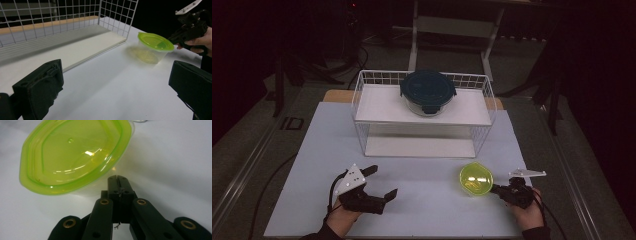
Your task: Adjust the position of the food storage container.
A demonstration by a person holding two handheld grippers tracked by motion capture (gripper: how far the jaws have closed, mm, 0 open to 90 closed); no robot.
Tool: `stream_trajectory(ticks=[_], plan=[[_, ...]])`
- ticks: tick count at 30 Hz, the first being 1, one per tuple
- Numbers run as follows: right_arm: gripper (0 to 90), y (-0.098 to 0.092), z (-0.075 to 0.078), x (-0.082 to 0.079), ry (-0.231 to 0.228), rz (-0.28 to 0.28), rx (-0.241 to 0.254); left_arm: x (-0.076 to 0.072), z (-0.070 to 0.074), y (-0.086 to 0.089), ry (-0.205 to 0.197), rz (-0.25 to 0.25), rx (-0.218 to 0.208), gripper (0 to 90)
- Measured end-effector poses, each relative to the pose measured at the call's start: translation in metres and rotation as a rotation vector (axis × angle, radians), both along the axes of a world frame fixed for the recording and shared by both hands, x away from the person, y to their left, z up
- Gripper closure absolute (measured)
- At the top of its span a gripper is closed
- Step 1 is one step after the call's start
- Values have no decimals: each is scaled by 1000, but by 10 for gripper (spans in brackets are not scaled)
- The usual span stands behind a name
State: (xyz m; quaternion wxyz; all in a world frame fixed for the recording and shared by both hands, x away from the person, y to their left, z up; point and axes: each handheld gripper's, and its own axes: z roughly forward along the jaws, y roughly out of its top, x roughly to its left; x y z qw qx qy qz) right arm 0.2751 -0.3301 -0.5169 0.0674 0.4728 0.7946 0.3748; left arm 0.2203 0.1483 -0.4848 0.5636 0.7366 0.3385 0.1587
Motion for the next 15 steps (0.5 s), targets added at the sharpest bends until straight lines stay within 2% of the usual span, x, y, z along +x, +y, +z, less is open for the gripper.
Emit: stream_trajectory(ticks=[6, 15], plan=[[900, 7, -1, 1, 3, 21, -7, 0, 0, 0, -3, -1, 2, 0], [900, 2, 1, 7, -1, -10, -15, -1, 0, 0, -4, -1, 4, 0]])
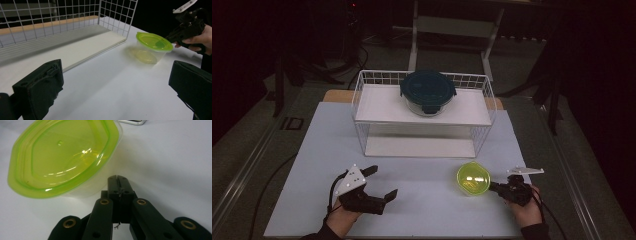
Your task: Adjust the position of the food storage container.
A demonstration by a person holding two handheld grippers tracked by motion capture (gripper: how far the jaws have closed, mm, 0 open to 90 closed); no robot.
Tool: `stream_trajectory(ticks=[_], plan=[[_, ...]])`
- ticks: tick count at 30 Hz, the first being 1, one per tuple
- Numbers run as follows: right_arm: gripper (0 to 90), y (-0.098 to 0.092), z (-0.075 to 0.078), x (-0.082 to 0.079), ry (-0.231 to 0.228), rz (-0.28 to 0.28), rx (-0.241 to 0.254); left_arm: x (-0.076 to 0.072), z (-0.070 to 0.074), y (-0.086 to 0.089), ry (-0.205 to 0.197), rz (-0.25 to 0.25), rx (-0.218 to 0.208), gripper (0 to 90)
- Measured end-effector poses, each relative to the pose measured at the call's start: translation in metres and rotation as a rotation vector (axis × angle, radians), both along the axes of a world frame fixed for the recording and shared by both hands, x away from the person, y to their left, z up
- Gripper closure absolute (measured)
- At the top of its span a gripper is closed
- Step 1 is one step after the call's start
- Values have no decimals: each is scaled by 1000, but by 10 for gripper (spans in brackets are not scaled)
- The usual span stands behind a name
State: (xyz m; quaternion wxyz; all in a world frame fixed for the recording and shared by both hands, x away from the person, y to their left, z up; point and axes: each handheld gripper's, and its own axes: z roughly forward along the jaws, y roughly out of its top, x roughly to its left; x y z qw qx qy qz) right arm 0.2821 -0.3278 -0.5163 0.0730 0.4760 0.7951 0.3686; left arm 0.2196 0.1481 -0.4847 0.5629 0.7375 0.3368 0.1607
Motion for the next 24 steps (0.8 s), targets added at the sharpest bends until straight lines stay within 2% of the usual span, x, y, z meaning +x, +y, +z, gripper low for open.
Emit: stream_trajectory(ticks=[16, 24], plan=[[900, 26, -4, 3, 29, 82, 2, 1, 0, 1, 0, 1, -1, 0], [900, 52, -2, 6, 41, 145, 1, 0, 1, 1, 0, 4, -5, 0]])
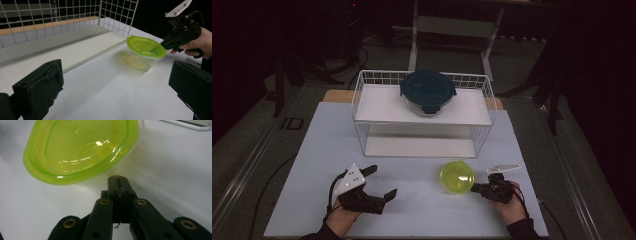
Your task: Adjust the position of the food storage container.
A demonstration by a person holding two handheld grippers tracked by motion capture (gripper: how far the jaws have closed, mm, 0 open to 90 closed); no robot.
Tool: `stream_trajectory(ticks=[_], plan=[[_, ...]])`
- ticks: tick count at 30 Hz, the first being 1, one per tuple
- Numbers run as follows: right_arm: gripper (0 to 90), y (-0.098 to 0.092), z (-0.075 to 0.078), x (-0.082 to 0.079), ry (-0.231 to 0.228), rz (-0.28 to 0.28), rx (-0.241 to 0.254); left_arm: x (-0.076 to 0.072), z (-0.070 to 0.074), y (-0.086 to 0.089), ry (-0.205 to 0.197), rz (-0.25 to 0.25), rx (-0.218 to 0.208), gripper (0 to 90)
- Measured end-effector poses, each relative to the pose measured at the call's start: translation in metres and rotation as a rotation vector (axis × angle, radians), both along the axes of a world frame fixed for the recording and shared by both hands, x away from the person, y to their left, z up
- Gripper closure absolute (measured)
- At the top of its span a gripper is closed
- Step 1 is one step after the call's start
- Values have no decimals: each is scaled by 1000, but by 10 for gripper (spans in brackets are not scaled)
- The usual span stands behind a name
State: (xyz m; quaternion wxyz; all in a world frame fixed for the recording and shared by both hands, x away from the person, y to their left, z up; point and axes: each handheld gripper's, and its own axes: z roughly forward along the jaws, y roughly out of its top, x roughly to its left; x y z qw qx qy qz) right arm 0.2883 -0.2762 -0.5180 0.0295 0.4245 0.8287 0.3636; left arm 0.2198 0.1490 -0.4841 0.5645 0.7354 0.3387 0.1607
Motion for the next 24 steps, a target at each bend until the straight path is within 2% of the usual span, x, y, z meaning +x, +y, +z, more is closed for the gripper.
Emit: stream_trajectory(ticks=[8, 14, 17, 22, 24], plan=[[900, 17, 0, 3, 5, 33, 9, 0, 0, 0, -1, -1, -1, 0], [900, 25, -1, 3, -5, 57, -19, -1, 0, 0, -4, -3, 4, 0], [900, 22, -2, 7, -2, 41, -30, -1, 1, 0, -7, -3, 4, 0], [900, 17, 3, 18, -30, 4, -40, -1, 0, 0, -4, -2, 4, 0], [900, 16, 3, 23, -26, -11, -30, -1, 1, -1, -5, -5, 9, 0]])
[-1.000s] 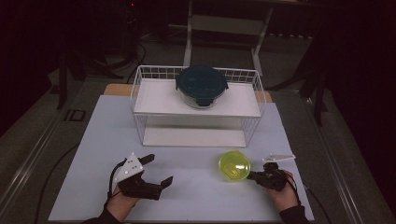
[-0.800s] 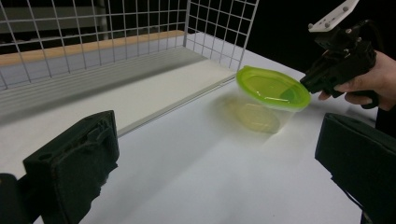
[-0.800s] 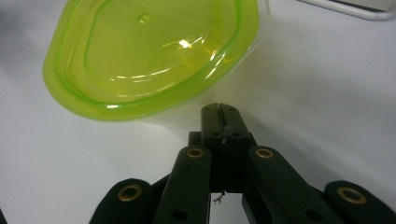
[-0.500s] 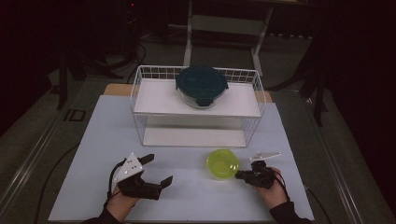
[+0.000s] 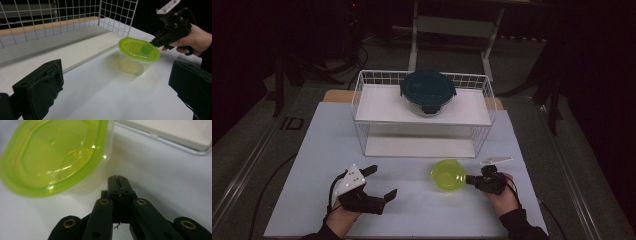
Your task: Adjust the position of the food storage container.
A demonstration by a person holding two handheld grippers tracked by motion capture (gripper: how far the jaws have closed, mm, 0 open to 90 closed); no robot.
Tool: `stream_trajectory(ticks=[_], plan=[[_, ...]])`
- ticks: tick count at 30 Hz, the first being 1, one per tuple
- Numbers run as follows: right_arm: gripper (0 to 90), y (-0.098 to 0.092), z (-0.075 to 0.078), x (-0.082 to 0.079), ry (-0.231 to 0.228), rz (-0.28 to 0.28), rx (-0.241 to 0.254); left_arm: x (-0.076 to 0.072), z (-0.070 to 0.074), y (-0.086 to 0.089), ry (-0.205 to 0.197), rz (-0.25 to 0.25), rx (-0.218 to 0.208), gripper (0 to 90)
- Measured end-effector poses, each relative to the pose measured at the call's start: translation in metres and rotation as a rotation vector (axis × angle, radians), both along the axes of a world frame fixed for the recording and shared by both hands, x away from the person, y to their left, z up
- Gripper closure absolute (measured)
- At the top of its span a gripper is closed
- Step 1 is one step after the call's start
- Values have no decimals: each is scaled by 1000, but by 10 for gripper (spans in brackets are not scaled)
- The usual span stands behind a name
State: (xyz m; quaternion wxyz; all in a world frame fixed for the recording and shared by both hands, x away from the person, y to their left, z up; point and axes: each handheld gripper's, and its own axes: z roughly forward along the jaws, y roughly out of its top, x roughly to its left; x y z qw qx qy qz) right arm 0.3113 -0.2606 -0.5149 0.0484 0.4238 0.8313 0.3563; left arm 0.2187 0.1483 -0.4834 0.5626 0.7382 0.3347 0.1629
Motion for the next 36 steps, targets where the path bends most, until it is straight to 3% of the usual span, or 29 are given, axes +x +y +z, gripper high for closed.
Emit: stream_trajectory(ticks=[4, 19, 36], plan=[[900, 4, -2, 4, 6, 10, 9, 0, 0, 0, -2, -1, 2, 0], [900, 34, -3, -7, 25, 100, 12, 0, 0, 0, -3, -1, 3, 0], [900, 64, -4, -5, 19, 158, 6, 0, 1, 1, -2, -2, 2, 0]])
